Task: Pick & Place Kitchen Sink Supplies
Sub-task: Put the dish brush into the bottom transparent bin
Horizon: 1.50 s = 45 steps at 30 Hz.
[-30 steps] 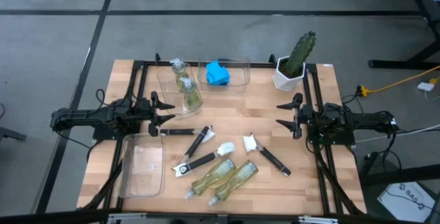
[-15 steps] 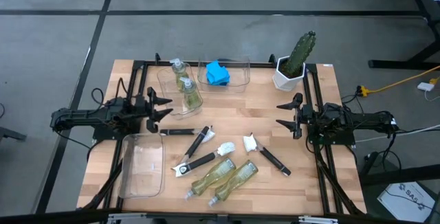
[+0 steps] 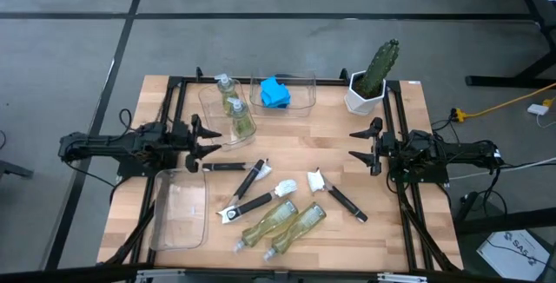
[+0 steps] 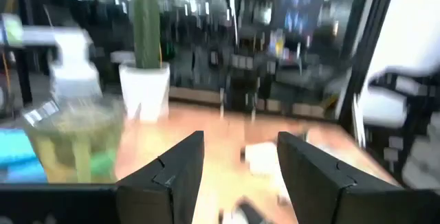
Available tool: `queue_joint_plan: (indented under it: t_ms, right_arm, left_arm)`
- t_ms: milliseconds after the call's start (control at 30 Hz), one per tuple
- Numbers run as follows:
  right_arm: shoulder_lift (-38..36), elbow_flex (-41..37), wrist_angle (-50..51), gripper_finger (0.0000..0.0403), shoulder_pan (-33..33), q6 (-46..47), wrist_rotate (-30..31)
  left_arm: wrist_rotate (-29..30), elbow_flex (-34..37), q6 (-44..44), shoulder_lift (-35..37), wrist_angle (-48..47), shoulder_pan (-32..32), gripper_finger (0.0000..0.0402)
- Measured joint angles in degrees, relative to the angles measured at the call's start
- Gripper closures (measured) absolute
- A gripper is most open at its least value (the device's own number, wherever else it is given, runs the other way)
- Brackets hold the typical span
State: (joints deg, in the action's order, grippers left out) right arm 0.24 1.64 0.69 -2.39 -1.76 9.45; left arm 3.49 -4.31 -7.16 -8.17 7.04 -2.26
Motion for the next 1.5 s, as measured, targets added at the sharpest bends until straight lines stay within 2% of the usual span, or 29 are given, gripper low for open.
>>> queue_joint_plan:
  t_ms: [133,267,467,733,800,867,967,1067,1267,1500]
  right_arm:
    - [-0.01,-0.01,0.0,0.0118,0.0,0.02,0.0]
    - [-0.01,-0.01,0.0,0.0118,0.0,0.09,0.0]
    - [-0.01,-0.01,-0.02,0.0118,0.0,0.0,0.0]
    - [-0.01,-0.01,-0.01,0.0118,-0.01,0.08,0.0]
    - [0.0,-0.01,-0.02,0.0118,0.0,0.0,0.0]
    - [0.01,-0.01,0.0,0.0118,0.0,0.09,0.0]
    - [-0.01,-0.01,-0.01,0.0118,0.0,0.0,0.0]
    - [-0.01,-0.01,-0.02,0.0118,-0.01,0.07,-0.01]
    - [-0.01,-0.01,0.0,0.0118,0.0,0.0,-0.02]
    - [-0.01,-0.01,-0.02,0.0118,0.0,0.07,0.0]
  left_arm:
    - [1.37,-3.66,-0.06,-7.17,-5.24,2.43,0.0222]
    - [1.67,-7.1,-0.51,-15.4,-5.59,6.0,0.0222]
    - [7.82,-14.48,-3.7,-27.5,-6.84,10.91,0.0222]
    - [13.09,-31.65,-14.04,-43.25,-25.88,14.02,0.0222]
    - [12.1,-34.89,-17.49,-46.7,-29.2,14.29,0.0222]
    - [8.25,-36.79,-21.05,-49.83,-30.54,14.36,0.0222]
    - [1.99,-38.1,-25.52,-53.74,-30.38,14.38,0.0222]
    - [-0.81,-38.26,-27.5,-57.3,-30.67,14.38,0.0222]
    - [-1.68,-38.26,-29.11,-62.41,-30.04,13.51,0.0222]
    - [-0.38,-38.26,-32.66,-64.93,-29.94,11.84,0.0222]
